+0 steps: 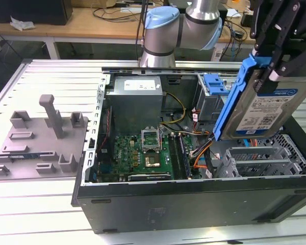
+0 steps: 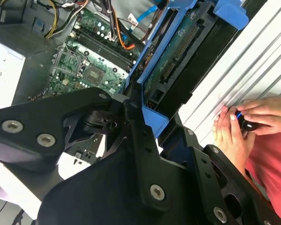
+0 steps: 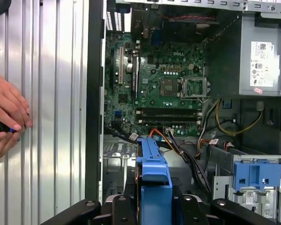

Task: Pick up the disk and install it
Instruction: 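Insert the disk into the insertion slot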

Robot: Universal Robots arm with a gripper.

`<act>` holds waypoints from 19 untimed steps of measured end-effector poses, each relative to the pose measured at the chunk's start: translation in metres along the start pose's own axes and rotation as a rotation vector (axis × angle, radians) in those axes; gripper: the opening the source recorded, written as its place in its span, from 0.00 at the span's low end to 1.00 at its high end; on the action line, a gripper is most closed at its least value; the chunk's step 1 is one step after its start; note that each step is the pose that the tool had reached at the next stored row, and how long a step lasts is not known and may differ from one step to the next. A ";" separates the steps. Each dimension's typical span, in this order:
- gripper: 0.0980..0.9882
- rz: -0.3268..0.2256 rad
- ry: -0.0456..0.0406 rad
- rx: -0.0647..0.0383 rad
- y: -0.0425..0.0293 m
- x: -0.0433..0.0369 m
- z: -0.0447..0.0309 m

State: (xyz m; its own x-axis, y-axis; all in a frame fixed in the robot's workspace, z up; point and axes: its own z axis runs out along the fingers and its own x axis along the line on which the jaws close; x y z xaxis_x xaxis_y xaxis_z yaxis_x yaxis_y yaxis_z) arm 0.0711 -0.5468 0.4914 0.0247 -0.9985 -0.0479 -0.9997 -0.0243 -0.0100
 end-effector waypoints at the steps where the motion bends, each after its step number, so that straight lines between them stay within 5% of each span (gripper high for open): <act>1: 0.30 0.000 0.0001 0.002 -0.0032 0.0004 0.0010; 10: 0.30 0.005 0.0004 0.005 -0.0268 0.0018 0.0084; 19: 0.30 0.069 0.0011 0.008 -0.0341 0.0020 0.0125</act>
State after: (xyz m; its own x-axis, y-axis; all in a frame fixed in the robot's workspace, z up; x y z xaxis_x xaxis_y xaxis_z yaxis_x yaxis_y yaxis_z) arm 0.1053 -0.5474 0.4792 -0.0446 -0.9979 -0.0477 -0.9989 0.0454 -0.0150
